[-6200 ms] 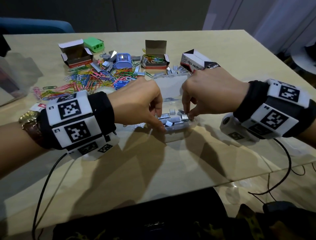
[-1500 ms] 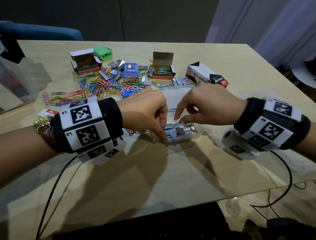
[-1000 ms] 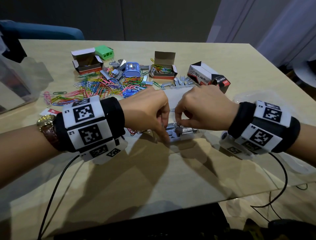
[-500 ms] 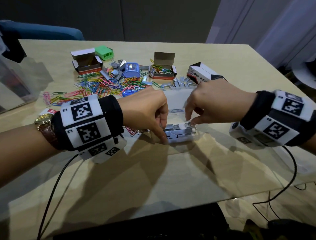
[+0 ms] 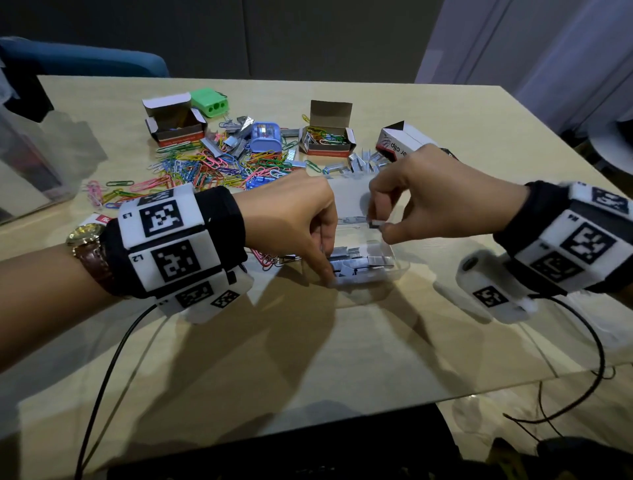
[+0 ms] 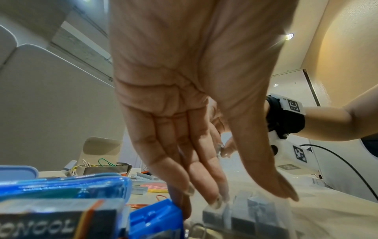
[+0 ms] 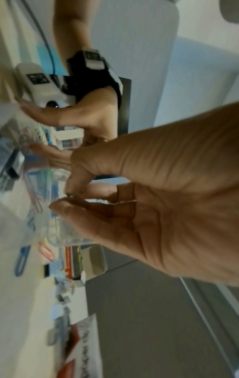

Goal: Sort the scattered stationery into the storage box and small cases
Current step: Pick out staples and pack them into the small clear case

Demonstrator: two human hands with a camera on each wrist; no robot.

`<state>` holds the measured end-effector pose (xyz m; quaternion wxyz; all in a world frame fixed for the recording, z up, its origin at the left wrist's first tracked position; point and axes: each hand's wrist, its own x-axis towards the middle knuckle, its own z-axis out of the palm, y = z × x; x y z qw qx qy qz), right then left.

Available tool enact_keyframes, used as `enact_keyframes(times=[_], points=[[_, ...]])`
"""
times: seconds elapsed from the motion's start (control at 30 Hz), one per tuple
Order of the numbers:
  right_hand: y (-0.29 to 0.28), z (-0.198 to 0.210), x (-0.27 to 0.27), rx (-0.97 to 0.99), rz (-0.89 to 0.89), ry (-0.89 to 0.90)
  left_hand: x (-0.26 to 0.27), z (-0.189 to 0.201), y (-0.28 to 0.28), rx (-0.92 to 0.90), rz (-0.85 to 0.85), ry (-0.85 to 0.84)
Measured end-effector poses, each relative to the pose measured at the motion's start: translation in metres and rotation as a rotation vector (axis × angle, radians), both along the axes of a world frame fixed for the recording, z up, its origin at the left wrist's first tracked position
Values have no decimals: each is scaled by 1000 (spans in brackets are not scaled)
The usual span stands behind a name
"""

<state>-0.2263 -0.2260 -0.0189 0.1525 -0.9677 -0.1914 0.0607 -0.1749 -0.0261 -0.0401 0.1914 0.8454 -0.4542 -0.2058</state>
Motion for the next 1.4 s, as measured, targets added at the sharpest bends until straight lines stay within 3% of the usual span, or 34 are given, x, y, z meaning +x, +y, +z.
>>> enact_keyframes(times=[0.3, 0.53, 0.77, 0.87, 1.03, 1.27, 1.4], points=[[-2, -5, -2, 367, -75, 353, 0, 1, -1, 2, -2, -8], [-4, -1, -4, 323, -90, 329, 1, 0, 0, 5, -9, -6], [-7, 4, -7, 286, -33, 460, 1, 1, -1, 10, -6, -5], [-7, 3, -5, 237, -5, 384, 1, 0, 0, 11, -12, -3], [3, -8, -5, 5, 119, 8, 2, 1, 0, 6, -17, 4], [14, -14, -5, -58, 5, -54, 3, 1, 0, 6, -38, 6], [17, -19, -7, -113, 48, -149, 4, 0, 1, -11, -49, 4]])
